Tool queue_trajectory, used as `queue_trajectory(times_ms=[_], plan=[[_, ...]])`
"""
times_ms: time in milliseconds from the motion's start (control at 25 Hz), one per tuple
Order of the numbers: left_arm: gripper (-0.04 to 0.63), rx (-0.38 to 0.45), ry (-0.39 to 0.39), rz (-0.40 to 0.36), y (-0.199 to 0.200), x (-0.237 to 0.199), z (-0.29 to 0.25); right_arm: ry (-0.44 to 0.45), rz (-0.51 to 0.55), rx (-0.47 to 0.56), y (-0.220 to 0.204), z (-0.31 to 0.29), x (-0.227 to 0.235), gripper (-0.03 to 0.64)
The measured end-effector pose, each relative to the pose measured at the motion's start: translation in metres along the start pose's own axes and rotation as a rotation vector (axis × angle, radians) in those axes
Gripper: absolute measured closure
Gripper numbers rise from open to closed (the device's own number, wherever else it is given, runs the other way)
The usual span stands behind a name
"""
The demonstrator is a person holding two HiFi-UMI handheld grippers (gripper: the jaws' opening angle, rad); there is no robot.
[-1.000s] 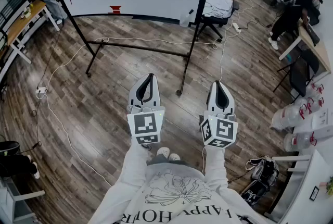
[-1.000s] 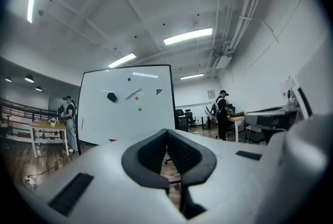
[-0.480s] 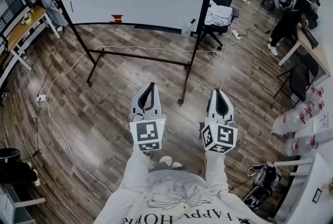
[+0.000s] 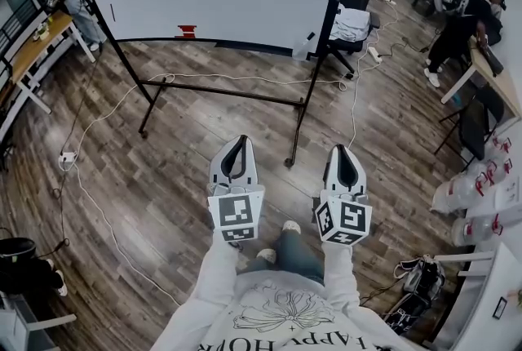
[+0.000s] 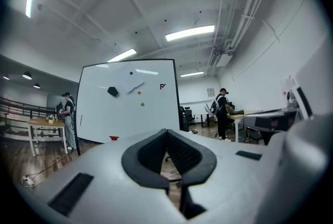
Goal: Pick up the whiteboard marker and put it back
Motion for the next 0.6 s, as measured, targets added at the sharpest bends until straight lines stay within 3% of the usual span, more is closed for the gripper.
queue_trajectory(times_ms=[280, 600], plan=[[0.589, -0.018, 0.020, 0.010, -0.006, -0.005, -0.054, 0.021, 0.037, -0.006, -0.003, -0.055, 0.015, 0.601], [0.589, -0.004, 0.068, 0.007, -0.001, 0.003, -0.158, 0.061, 0.014, 0.025, 0.002, -0.162, 0.064, 0.560]])
Point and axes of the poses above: the fingertips, and each gripper's own axes: z backward along the fingers, x to its right, y out of its top, the point moved 6 cm from there along z, backward along the fingers, and after that the axes turned 5 degrees about y, right-handed, at the moved point
